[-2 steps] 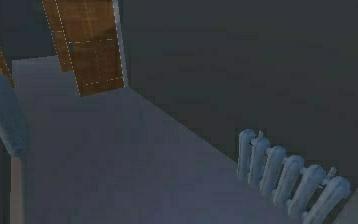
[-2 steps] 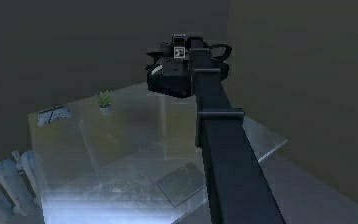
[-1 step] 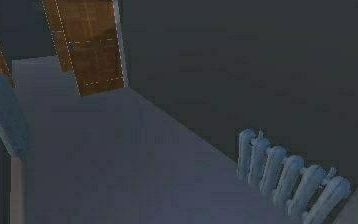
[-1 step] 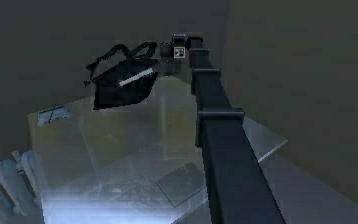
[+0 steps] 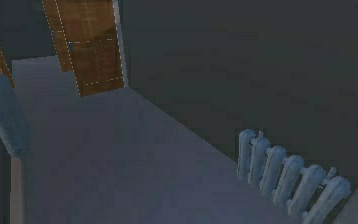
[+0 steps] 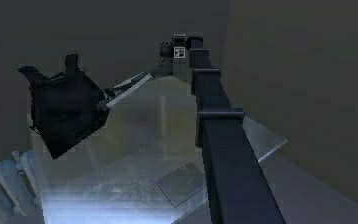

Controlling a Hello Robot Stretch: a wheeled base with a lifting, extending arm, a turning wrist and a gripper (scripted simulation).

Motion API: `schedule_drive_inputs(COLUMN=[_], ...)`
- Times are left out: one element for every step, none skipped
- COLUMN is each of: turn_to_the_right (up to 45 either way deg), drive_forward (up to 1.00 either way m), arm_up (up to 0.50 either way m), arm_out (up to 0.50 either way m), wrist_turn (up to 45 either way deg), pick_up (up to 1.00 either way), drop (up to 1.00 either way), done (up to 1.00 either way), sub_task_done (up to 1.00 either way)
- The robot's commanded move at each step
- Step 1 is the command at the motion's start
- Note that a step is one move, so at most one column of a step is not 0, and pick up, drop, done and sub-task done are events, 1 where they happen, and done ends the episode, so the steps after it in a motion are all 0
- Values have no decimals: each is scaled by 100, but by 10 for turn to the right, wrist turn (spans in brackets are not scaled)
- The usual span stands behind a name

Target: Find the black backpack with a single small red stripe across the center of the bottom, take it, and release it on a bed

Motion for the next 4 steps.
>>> schedule_drive_inputs(turn_to_the_right=[0, 0, -360, 0], drive_forward=[0, 0, 0, 30], arm_up=[0, 0, 0, 0], arm_out=[0, -48, 0, 0], wrist_turn=[-330, 0, 0, 0], pick_up=[0, 0, 0, 0], drop=[0, 0, 0, 0], done=[0, 0, 0, 0], sub_task_done=[0, 0, 0, 0])
